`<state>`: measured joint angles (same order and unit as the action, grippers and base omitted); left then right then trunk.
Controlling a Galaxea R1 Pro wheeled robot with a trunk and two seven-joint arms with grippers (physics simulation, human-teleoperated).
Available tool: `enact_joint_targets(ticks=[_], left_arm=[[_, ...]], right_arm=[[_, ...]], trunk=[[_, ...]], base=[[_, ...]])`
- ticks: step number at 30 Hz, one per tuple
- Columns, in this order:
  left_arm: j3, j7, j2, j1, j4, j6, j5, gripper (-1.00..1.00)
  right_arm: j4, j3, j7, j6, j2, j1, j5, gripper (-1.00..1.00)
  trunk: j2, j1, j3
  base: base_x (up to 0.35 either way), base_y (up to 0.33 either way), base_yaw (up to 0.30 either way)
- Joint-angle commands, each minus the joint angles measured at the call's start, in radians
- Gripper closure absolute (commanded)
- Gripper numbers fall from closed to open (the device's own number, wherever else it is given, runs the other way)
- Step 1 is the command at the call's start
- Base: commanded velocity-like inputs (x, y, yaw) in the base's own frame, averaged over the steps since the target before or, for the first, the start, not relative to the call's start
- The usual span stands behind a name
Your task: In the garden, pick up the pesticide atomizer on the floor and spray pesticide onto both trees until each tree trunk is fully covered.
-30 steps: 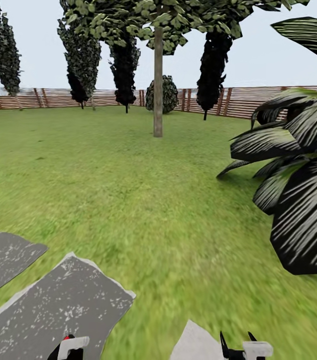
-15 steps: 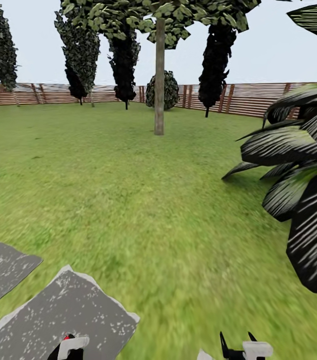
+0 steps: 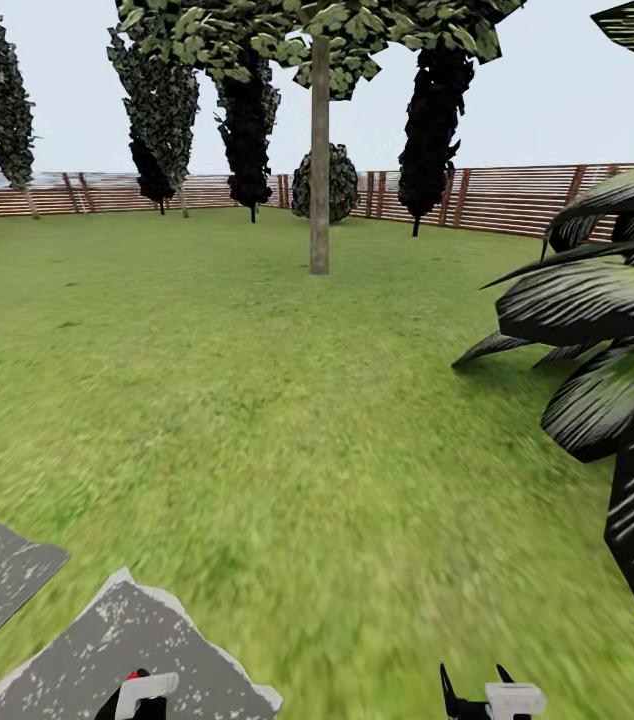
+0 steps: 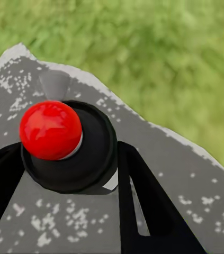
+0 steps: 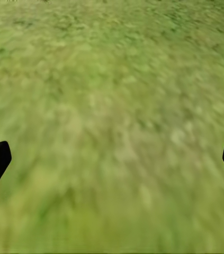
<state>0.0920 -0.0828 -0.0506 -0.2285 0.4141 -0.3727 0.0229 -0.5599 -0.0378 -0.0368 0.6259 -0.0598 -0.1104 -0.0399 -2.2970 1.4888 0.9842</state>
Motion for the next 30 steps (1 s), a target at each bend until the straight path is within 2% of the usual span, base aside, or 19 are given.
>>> enact_joint_targets(ticks=[1,30], left_arm=[[0.0,0.0,0.0,0.0,0.0,0.0,0.0,1.0],[0.0,0.0,0.0,0.0,0.0,0.0,0.0,1.0]], right_arm=[[0.0,0.0,0.0,0.0,0.0,0.0,0.0,-1.0],[-0.002,0.0,0.0,0.0,0.0,0.0,0.0,-1.0]], trunk=[[0.0,0.0,0.0],[0.0,0.0,0.0]], base=[[0.338,0.0,0.0],[0.338,0.0,0.0]])
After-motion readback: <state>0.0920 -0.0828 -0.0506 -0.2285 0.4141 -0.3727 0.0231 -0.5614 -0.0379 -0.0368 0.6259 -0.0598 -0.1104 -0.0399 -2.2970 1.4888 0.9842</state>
